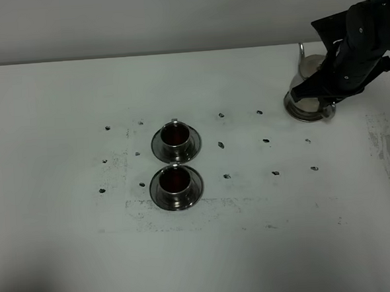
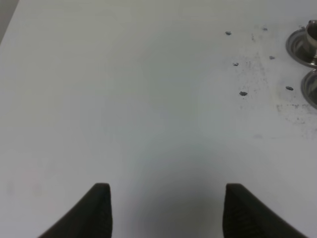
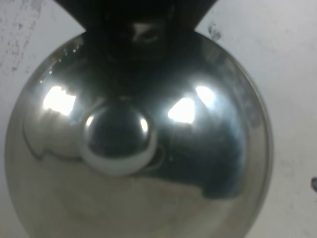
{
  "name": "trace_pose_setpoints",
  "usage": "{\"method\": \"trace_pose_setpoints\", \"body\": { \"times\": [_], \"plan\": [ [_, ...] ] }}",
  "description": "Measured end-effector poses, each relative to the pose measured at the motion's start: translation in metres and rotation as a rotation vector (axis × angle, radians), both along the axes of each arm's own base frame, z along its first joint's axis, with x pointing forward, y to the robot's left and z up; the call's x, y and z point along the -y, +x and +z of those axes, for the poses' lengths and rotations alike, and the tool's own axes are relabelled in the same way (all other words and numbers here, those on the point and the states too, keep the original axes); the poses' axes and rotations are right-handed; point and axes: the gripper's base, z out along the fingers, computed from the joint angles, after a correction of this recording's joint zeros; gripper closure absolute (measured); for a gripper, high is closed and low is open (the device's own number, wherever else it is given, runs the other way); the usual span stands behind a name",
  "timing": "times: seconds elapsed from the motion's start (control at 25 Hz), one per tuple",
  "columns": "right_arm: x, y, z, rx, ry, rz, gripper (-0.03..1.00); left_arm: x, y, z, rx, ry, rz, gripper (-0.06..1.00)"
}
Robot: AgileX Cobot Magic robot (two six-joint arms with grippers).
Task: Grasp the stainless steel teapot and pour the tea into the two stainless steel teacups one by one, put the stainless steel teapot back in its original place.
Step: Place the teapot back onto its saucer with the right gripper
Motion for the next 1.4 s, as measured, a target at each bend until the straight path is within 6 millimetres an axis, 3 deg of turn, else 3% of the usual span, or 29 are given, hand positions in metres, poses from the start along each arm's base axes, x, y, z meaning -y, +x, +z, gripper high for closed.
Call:
{"method": "trace_pose_setpoints", "body": {
  "times": [0.64, 1.12, 1.2, 1.4],
  "plan": [
    [0.0, 0.005, -0.015, -0.003, -0.009, 0.008, 0.77, 0.0, 0.0, 0.0, 0.0, 0.0, 0.0, 0.46],
    [0.0, 0.005, -0.015, 0.005, -0.018, 0.014, 0.76, 0.0, 0.0, 0.0, 0.0, 0.0, 0.0, 0.46],
    [0.0, 0.007, -0.015, 0.019, -0.015, 0.015, 0.72, 0.0, 0.0, 0.0, 0.0, 0.0, 0.0, 0.46],
    [-0.001, 0.01, -0.012, 0.048, -0.011, 0.019, 0.5, 0.0, 0.0, 0.0, 0.0, 0.0, 0.0, 0.46]
  ]
}}
